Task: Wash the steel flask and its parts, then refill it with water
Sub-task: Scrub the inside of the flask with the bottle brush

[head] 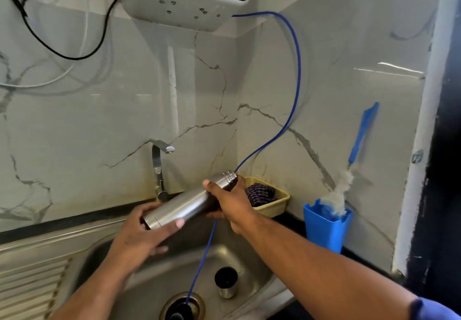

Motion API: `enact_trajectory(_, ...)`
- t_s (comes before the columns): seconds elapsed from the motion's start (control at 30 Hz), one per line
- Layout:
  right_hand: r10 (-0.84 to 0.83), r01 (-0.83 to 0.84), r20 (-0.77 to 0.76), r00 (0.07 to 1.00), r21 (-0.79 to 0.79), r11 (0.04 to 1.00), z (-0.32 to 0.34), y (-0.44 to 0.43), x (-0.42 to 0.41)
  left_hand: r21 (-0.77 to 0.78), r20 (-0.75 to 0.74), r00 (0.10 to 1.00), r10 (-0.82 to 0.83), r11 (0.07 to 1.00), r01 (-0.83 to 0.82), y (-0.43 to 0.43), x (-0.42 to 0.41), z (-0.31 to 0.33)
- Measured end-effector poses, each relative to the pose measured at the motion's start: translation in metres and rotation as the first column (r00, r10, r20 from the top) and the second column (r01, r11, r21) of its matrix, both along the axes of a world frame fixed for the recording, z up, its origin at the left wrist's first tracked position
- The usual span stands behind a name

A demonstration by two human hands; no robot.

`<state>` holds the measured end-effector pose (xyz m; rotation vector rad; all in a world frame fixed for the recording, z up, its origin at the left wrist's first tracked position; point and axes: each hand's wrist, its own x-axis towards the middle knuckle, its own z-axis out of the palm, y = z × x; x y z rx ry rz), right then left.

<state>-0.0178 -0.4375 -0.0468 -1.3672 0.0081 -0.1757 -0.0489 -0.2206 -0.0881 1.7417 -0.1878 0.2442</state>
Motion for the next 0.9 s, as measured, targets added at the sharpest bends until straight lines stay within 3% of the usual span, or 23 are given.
enact_trajectory(0.07,0.087,-0.088,-0.105,0.991,-0.007,0.996,0.007,-0.005,-0.005,-0.264,-0.023,0.999,0.026,0.964,-0.031,-0.006,-0.001,0.002)
enact_trajectory(0.1,0.145,-0.163,-0.171,0.975,-0.095,0.982,0.012,-0.01,-0.011,-0.327,0.002,0.999,0.055,0.944,-0.051,-0.008,-0.002,0.004)
enact_trajectory(0.13,0.166,-0.224,-0.224,0.96,-0.262,0.939,0.018,-0.017,-0.017,-0.373,0.025,0.997,0.069,0.926,-0.054,-0.01,-0.006,0.007)
enact_trajectory(0.17,0.15,-0.246,-0.226,0.962,-0.491,0.835,0.026,-0.028,-0.022,-0.381,0.046,0.995,0.088,0.922,-0.064,-0.01,-0.005,0.007)
enact_trajectory(0.2,0.124,-0.206,-0.165,0.978,-0.735,0.646,0.037,-0.04,-0.025,-0.381,0.066,0.991,0.116,0.921,-0.082,-0.009,-0.005,0.007)
enact_trajectory(0.23,0.117,-0.095,-0.055,0.992,-0.923,0.373,0.051,-0.055,-0.03,-0.359,0.081,0.987,0.14,0.928,-0.102,-0.008,-0.004,0.006)
enact_trajectory(0.27,0.148,0.026,0.036,0.988,-0.997,0.068,0.068,-0.069,-0.036,-0.353,0.097,0.981,0.17,0.927,-0.126,-0.008,-0.006,0.006)
enact_trajectory(0.3,0.189,0.098,0.062,0.98,-0.977,-0.189,0.086,-0.082,-0.044,-0.331,0.114,0.974,0.195,0.932,-0.148,-0.009,-0.006,0.006)
enact_trajectory(0.33,0.205,0.101,0.022,0.978,-0.917,-0.387,0.104,-0.095,-0.053,-0.29,0.135,0.965,0.226,0.94,-0.18,-0.011,-0.007,0.005)
enact_trajectory(0.4,0.14,-0.02,-0.146,0.979,-0.759,-0.651,0.132,-0.119,-0.07,-0.15,0.207,0.943,0.259,0.961,-0.231,-0.016,-0.011,0.006)
enact_trajectory(0.43,0.055,-0.107,-0.212,0.976,-0.679,-0.726,0.14,-0.132,-0.075,-0.083,0.245,0.933,0.264,0.964,-0.251,-0.021,-0.016,0.008)
enact_trajectory(0.53,-0.164,-0.277,-0.258,0.952,-0.496,-0.823,0.138,-0.158,-0.079,-0.004,0.283,0.917,0.28,0.957,-0.291,-0.03,-0.021,0.008)
enact_trajectory(0.63,-0.237,-0.325,-0.269,0.933,-0.352,-0.878,0.121,-0.167,-0.075,0.061,0.285,0.925,0.253,0.958,-0.281,-0.033,-0.021,0.004)
enact_trajectory(0.9,-0.143,-0.193,-0.165,0.976,-0.344,-0.919,0.131,-0.169,-0.075,0.091,0.281,0.937,0.208,0.966,-0.242,-0.024,-0.013,-0.008)
